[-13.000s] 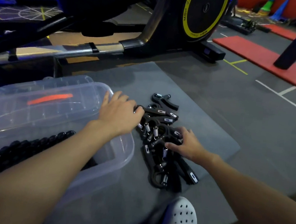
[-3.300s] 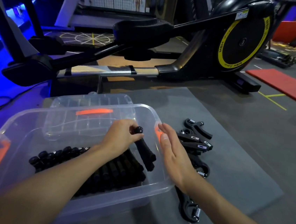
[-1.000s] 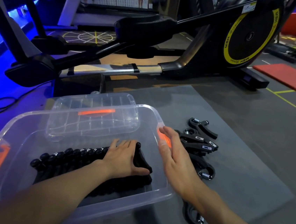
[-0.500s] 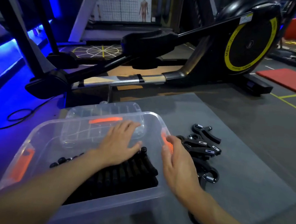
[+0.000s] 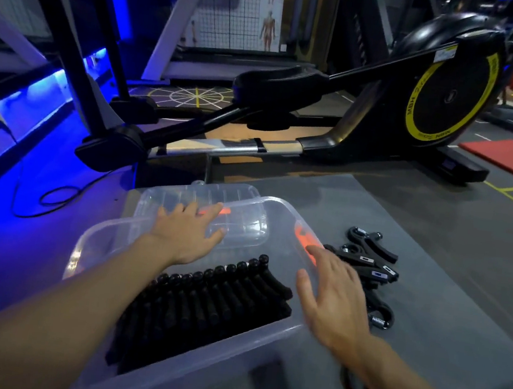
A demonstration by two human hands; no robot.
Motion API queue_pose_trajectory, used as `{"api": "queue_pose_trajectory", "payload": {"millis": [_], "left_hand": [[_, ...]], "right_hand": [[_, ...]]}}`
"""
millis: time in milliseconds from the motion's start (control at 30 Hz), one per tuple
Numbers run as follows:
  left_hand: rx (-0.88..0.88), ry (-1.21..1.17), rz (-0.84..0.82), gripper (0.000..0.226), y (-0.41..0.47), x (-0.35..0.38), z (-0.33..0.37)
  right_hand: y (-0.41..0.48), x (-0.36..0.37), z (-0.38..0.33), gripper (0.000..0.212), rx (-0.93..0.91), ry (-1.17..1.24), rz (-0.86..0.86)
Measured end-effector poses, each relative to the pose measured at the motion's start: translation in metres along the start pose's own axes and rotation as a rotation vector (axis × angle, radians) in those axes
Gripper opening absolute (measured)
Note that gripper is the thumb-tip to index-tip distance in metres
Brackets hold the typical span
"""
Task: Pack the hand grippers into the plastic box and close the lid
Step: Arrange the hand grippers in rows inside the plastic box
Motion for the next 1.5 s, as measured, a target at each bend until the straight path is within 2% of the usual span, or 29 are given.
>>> {"api": "queue_pose_trajectory", "payload": {"millis": [67,133,200,300,400,500,600,667,733,833,933,1000,1067,1233,1267,1400,1500], "left_hand": [[-0.026,0.017,-0.010,0.073,-0.014,0.001,-0.005],[-0.053,0.017,-0.003,0.074,-0.031,0.002,-0.007],[-0.043,0.045,-0.001,0.076,-0.044,0.001,-0.010],[-0.008,0.077,-0.035,0.083,-0.052,0.002,-0.010],[-0.019,0.058,-0.056,0.083,-0.051,-0.001,-0.008],[-0.046,0.022,-0.081,0.079,-0.056,-0.005,-0.007],[-0.079,0.023,-0.095,0.075,-0.073,-0.009,-0.002],[-0.035,0.011,-0.088,0.070,-0.085,-0.014,-0.004],[0.036,-0.029,-0.033,0.070,-0.093,-0.024,-0.012],[0.130,-0.121,0.153,0.071,-0.089,-0.026,-0.027],[0.166,-0.406,0.118,0.076,-0.076,-0.011,-0.030],[0.128,-0.559,0.087,0.077,-0.069,0.000,-0.031],[0.065,-0.673,0.097,0.071,-0.068,0.002,-0.032],[-0.017,-0.756,0.131,0.050,-0.080,0.003,-0.021],[-0.040,-0.758,0.125,0.052,-0.085,0.004,-0.015],[-0.154,-0.667,0.094,0.089,-0.098,0.013,0.001],[-0.227,-0.564,0.081,0.080,-0.096,0.001,0.012]], "right_hand": [[0.018,-0.001,0.017,0.050,-0.056,-0.006,-0.077],[0.032,0.001,0.032,0.054,-0.025,-0.067,-0.112],[0.030,0.004,0.033,0.062,0.119,-0.093,-0.065],[0.002,0.014,0.005,0.080,0.314,0.047,0.024],[-0.019,0.024,-0.025,0.085,0.314,0.121,0.050],[-0.009,0.031,-0.015,0.084,0.316,0.140,0.020],[0.019,0.036,0.011,0.080,0.230,0.152,-0.111],[0.040,0.033,0.023,0.072,0.204,0.198,-0.217],[0.051,0.026,0.025,0.067,0.204,0.230,-0.250],[0.032,0.021,0.008,0.072,0.342,0.375,-0.146],[-0.001,0.020,-0.022,0.087,0.431,0.493,-0.079],[-0.009,0.021,-0.031,0.085,0.458,0.529,-0.068],[-0.004,0.024,-0.028,0.079,0.454,0.520,-0.101],[0.027,0.029,-0.006,0.088,0.323,0.504,-0.225],[0.038,0.028,0.000,0.088,0.291,0.505,-0.255],[0.072,0.027,0.016,0.082,0.139,0.414,-0.395],[0.077,0.030,0.025,0.078,0.135,0.417,-0.412]]}}
Point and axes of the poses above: each hand's wrist, its own y-axis towards the middle knuckle, its own x-axis out of the palm, z = x × y, the point moved 1 cm from there along y, towards the middle knuckle, and after that the axes turned 4 degrees about z, right-handed, at the moved point
